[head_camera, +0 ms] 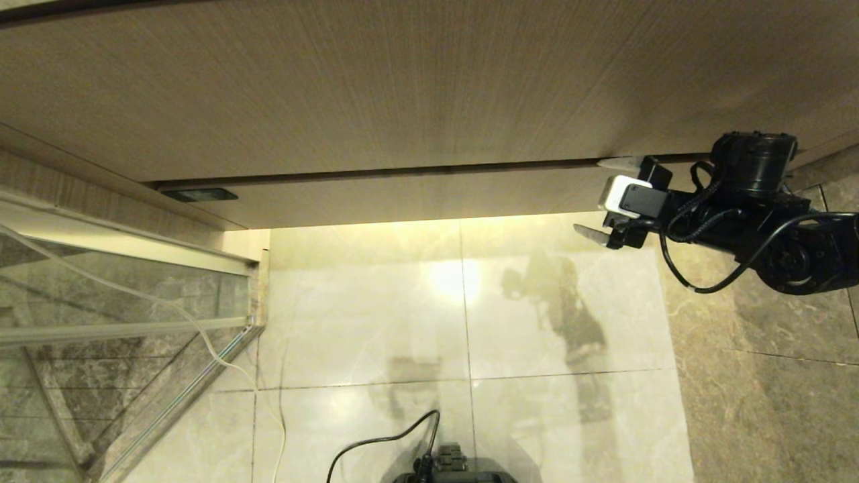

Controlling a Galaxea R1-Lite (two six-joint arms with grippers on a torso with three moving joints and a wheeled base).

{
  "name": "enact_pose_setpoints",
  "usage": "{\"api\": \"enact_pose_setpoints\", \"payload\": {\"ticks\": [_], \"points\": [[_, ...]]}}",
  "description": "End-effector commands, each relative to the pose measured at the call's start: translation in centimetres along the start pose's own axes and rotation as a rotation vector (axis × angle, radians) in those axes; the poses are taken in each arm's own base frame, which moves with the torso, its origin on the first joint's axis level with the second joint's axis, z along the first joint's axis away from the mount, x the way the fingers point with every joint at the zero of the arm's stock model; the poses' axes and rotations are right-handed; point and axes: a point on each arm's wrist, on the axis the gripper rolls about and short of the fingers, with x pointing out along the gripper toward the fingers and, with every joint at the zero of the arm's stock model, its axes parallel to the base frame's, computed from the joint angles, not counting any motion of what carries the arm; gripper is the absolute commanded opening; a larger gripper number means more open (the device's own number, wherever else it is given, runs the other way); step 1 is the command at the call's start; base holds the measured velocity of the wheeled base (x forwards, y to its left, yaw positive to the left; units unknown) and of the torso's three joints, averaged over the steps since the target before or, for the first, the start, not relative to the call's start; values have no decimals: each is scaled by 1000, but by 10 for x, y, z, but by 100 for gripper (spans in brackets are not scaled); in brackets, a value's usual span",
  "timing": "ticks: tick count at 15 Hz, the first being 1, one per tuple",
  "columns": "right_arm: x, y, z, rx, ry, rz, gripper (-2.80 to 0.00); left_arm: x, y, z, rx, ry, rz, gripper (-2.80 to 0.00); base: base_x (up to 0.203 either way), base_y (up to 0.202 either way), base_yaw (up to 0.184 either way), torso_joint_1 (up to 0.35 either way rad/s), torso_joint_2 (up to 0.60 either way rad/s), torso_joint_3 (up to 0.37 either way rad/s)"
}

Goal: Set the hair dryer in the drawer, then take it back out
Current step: Pull open the drawer

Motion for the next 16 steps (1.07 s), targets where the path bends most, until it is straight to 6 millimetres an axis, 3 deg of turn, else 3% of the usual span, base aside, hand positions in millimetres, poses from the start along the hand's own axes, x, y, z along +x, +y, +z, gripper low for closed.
{"api": "enact_pose_setpoints", "payload": {"ticks": [1, 16], "points": [[3, 2, -2, -9, -5, -5, 0, 1, 0, -11, 0, 38, 1, 0, 0, 0, 0, 0, 0, 0], [11, 5, -10, -16, 6, -39, 0, 1, 0, -11, -1, 38, 0, 0, 0, 0, 0, 0, 0, 0]]}}
